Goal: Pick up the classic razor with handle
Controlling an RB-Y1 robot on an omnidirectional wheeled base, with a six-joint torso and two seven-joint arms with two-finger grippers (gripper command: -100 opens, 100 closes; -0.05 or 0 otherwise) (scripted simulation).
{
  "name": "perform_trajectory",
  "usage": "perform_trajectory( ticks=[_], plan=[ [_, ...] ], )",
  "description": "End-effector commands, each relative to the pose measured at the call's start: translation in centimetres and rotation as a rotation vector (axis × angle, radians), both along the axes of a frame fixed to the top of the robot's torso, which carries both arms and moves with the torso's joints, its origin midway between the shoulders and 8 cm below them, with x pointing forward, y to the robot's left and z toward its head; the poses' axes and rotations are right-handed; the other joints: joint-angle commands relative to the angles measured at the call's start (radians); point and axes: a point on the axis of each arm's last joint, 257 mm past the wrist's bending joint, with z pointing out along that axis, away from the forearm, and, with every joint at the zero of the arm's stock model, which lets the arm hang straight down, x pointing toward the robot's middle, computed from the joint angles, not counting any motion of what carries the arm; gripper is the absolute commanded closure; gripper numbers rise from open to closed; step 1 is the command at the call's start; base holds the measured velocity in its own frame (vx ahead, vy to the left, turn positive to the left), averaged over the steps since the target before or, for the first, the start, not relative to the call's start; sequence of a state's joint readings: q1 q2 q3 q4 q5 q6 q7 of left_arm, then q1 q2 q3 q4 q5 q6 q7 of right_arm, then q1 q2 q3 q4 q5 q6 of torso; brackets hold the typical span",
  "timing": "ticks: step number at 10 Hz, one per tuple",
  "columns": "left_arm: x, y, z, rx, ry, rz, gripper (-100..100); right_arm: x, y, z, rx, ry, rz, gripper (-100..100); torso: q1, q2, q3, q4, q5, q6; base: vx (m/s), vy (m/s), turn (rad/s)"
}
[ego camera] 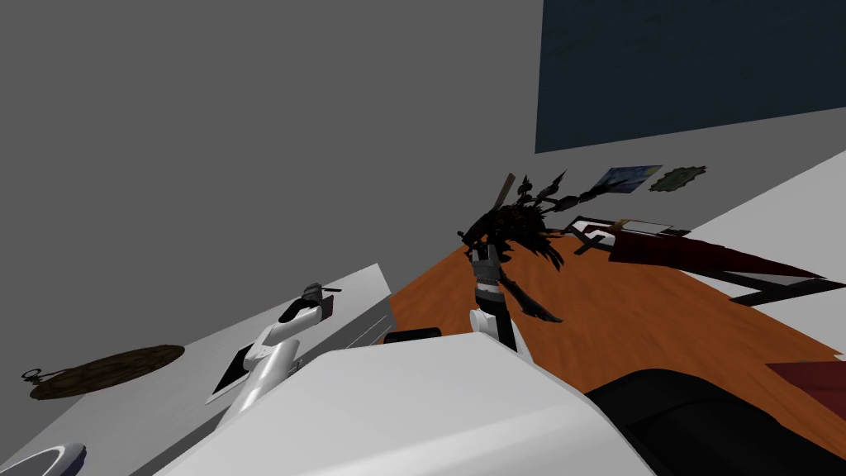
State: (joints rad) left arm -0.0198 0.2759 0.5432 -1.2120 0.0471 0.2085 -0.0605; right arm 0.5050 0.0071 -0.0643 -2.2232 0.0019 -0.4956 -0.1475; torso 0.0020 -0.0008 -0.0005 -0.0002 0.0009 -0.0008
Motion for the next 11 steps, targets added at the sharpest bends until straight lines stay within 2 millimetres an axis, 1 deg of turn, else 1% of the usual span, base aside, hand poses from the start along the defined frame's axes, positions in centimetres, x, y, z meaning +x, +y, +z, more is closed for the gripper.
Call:
perform_trajectory(
  ticks=[1,2,3,4,6,7,9,11],
  plan=[
    [0.0,0.0,0.0,0.0,0.0,0.0,100,0.0,0.0,0.0,0.0,0.0,0.0,0,0.0,0.0,0.0,0.0,0.0,0.0,0.0,0.0,0.0],
    [0.0,0.0,0.0,0.0,0.0,0.0,100,0.0,0.0,0.0,0.0,0.0,0.0,0,0.0,0.0,0.0,0.0,0.0,0.0,0.0,0.0,0.0],
    [0.0,0.0,0.0,0.0,0.0,0.0,0,0.0,0.0,0.0,0.0,0.0,0.0,0,0.0,0.0,0.0,0.0,0.0,0.0,0.0,0.0,0.0],
    [-0.1,0.2,-0.2,-0.003,0.028,0.005,-100,0.0,0.0,0.0,0.0,0.0,0.0,0,0.0,0.0,0.0,0.0,0.0,0.0,0.01,-0.124,-0.03],
    [-0.5,0.5,-0.6,-0.005,0.055,0.011,-100,0.0,0.0,0.0,0.0,0.0,0.0,0,-0.012,-0.003,-0.001,0.0,-0.003,0.0,0.072,-0.209,0.002],
    [-0.8,0.7,-0.8,-0.005,0.072,0.015,-100,0.0,0.0,0.0,0.0,0.0,0.0,0,-0.014,-0.004,-0.002,-0.001,-0.003,0.0,0.066,-0.16,0.009],
    [-1.7,1.3,-1.4,-0.005,0.116,0.028,-100,0.0,0.0,0.0,0.0,0.0,0.0,0,-0.009,-0.004,-0.002,-0.001,-0.002,0.0,0.074,-0.114,0.008],
    [-3.1,2.2,-2.1,-0.001,0.17,0.045,-100,0.0,0.0,0.0,0.0,0.0,0.0,0,-0.006,-0.006,-0.003,-0.001,-0.001,0.0,0.108,-0.1,0.025]
  ],
)
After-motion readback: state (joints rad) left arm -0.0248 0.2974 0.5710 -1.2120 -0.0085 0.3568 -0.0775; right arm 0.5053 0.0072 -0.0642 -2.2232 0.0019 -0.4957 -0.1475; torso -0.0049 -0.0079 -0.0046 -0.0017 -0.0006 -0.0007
